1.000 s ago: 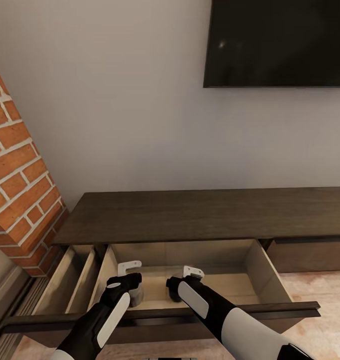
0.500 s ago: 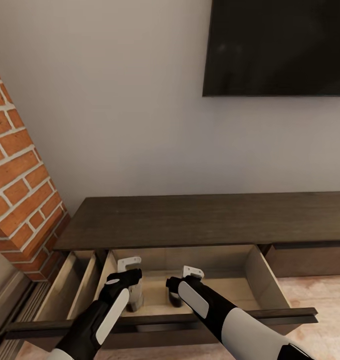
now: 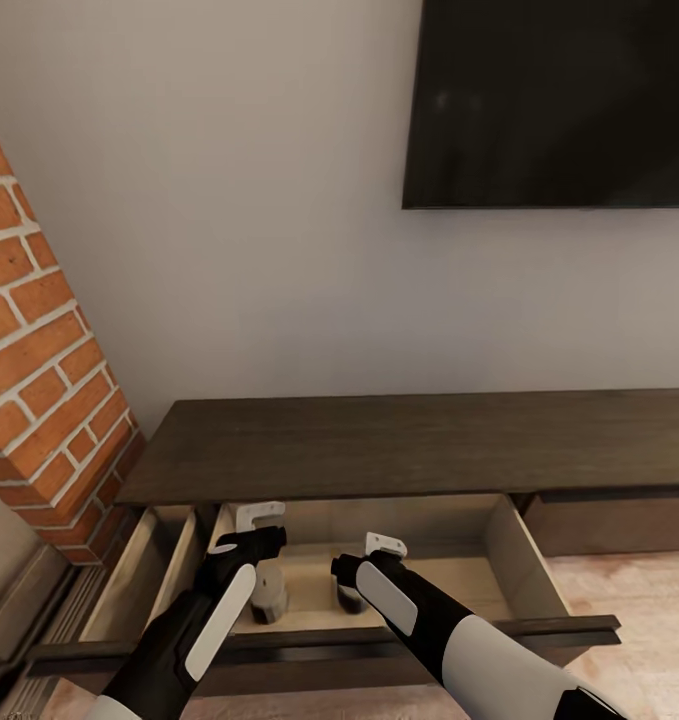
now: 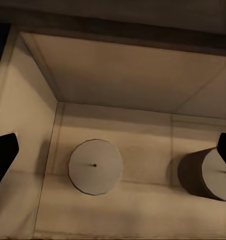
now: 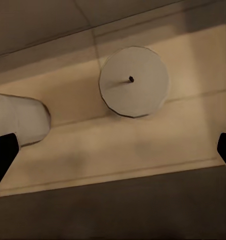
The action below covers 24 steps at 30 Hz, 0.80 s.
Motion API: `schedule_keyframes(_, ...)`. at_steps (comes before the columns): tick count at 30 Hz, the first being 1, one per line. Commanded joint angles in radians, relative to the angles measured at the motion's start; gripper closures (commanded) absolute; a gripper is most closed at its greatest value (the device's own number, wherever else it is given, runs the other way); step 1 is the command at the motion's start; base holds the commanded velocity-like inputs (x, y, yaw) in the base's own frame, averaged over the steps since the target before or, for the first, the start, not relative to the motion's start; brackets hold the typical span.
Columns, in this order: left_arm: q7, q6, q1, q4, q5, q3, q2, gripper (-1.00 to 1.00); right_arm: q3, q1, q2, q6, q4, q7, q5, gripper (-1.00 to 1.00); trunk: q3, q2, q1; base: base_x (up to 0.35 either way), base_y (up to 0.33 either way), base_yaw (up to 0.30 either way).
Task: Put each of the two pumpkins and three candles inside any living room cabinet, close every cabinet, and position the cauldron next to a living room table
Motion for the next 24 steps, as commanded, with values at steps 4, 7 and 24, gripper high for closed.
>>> schedule_keyframes(4, 0.010, 0.002, -0.001, -0.003, 0.012, -0.001, 0.001, -1.00, 0.004, -0.001, -0.001, 0.002, -0.002, -0.005, -0.005, -1.00, 0.012, 0.028, -0.016, -0.076, 0.000, 0.000)
schedule_keyframes(7, 0.010, 0.003, -0.001, -0.003, 0.013, 0.000, 0.002, -1.00, 0.003, -0.001, -0.001, 0.002, -0.002, -0.005, -0.006, -1.00, 0.021, 0.049, -0.027, -0.143, 0.000, 0.000)
schedule_keyframes(24, 0.010, 0.156, -0.001, -0.004, 0.016, 0.077, -0.002, -1.00, 0.003, -0.001, 0.000, 0.003, -0.003, -0.004, -0.007, -1.00, 0.074, 0.168, -0.093, -0.071, 0.000, 0.000)
